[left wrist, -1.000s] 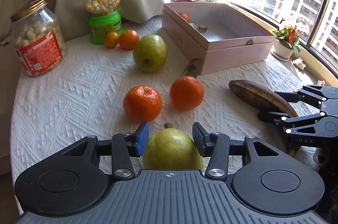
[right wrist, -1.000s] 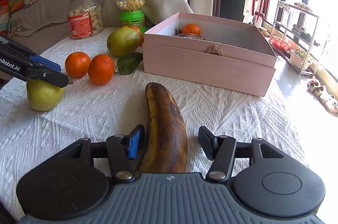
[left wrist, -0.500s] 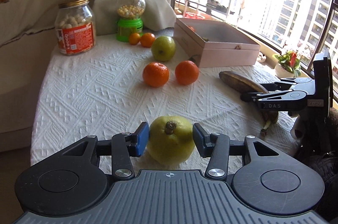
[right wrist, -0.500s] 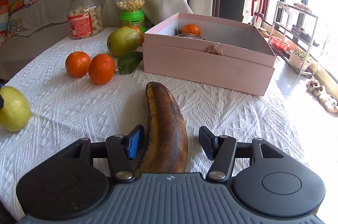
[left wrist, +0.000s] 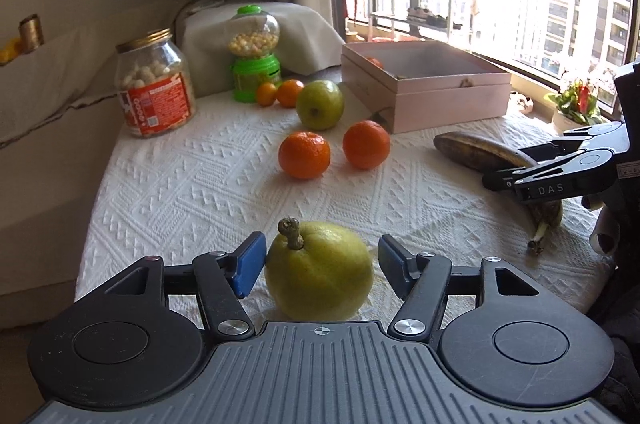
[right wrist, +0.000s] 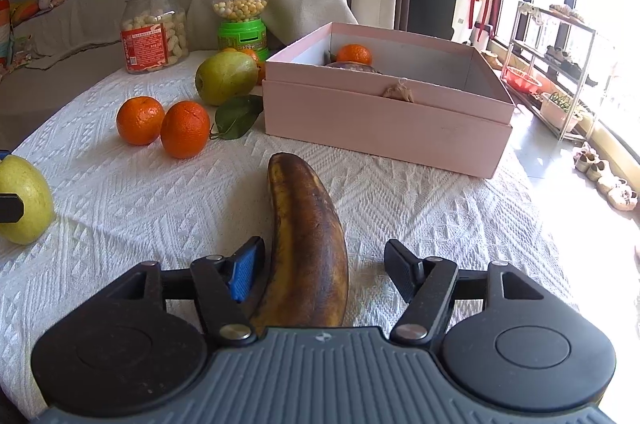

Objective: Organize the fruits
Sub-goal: 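Lift the yellow banana with the right gripper while the left gripper holds the pear, then lower the green pear into the pink box with the left gripper while the right opens over the floor, then withdraw both grippers from the pink box back over the table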

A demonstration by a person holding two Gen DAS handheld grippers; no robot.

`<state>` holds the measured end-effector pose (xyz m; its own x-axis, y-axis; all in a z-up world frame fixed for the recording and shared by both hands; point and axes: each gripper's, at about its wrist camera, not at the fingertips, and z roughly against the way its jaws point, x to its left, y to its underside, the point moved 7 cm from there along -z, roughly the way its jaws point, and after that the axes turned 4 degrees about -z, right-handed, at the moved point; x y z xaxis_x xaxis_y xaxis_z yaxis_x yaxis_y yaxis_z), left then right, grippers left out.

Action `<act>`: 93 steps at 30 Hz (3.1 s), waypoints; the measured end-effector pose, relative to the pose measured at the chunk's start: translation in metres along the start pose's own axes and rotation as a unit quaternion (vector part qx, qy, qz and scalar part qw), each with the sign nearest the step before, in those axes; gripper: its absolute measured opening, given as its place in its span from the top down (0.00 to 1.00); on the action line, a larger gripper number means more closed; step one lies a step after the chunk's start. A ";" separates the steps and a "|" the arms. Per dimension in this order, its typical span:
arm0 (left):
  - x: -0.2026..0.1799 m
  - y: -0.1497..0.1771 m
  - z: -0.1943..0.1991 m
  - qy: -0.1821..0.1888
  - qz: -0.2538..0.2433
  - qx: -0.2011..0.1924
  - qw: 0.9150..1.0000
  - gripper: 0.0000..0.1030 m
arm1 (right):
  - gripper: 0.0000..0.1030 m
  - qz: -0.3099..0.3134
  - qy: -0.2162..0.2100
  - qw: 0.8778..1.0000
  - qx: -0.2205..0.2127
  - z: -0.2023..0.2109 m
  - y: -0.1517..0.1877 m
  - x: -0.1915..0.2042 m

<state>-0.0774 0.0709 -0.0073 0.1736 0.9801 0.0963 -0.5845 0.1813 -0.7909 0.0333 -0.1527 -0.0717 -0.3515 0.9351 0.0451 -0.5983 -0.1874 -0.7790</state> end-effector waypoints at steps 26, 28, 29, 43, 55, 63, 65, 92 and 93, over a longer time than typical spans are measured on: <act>0.004 0.020 -0.022 0.059 0.053 0.012 0.997 0.35 | 0.32 -0.005 -0.001 1.000 -0.004 0.000 0.001 -0.002; 0.004 0.020 -0.022 0.062 0.055 0.011 0.997 0.35 | 0.32 -0.002 -0.002 1.000 -0.005 0.001 0.001 -0.002; 0.005 0.020 -0.022 0.064 0.055 0.011 0.996 0.35 | 0.34 0.002 -0.002 1.000 -0.006 0.002 0.001 0.000; -0.014 -0.066 -0.019 0.092 0.000 -0.061 0.994 0.36 | 0.65 -0.038 -0.084 0.995 -0.031 0.027 -0.037 -0.007; -0.110 -0.220 -0.173 0.236 0.007 -0.019 0.971 0.36 | 0.65 -0.012 0.049 0.984 -0.170 0.058 -0.196 -0.103; -0.179 -0.206 -0.273 0.291 -0.030 0.093 0.952 0.36 | 0.65 -0.039 0.085 0.988 -0.123 0.009 -0.186 -0.158; -0.179 -0.200 -0.283 0.300 -0.018 0.108 0.948 0.35 | 0.65 -0.042 0.091 0.988 -0.115 0.002 -0.178 -0.166; -0.069 -0.195 -0.177 0.232 0.050 -0.064 0.969 0.39 | 0.87 -0.086 0.013 0.993 -0.085 -0.001 -0.172 -0.189; -0.069 -0.194 -0.176 0.229 0.045 -0.062 0.970 0.39 | 0.87 -0.095 0.012 0.992 -0.084 0.001 -0.170 -0.195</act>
<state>0.1635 -0.0465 0.0331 0.4768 0.8475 -0.2332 -0.5196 0.0578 -0.8525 0.2027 -0.3032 0.0523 -0.2243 0.9562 0.1878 -0.5232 0.0444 -0.8510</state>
